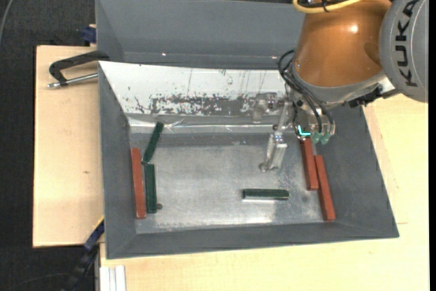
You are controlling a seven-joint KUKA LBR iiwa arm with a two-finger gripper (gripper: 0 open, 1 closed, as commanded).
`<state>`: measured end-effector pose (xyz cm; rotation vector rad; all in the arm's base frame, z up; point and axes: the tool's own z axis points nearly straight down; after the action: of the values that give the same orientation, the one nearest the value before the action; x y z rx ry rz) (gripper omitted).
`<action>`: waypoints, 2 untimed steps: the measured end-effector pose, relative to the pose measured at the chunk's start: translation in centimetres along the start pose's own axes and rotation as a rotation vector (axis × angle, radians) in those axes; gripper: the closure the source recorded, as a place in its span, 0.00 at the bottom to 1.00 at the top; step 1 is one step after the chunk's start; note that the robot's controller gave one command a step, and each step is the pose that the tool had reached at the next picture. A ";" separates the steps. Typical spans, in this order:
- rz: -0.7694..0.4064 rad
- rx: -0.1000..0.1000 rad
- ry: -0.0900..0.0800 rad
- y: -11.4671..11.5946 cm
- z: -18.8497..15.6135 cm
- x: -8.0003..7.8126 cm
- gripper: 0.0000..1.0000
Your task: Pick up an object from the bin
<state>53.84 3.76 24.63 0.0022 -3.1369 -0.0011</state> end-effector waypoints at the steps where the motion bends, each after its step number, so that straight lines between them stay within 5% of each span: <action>1: -0.113 0.001 0.004 -4.1 18.0 4.2 0.00; 2: -0.062 0.001 -0.013 -5.5 14.4 4.1 0.00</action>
Offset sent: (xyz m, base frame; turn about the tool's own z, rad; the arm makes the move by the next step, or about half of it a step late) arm -0.0407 -0.0403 -0.1763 -0.1145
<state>49.65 -1.77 10.21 0.1001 -3.1479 -0.0005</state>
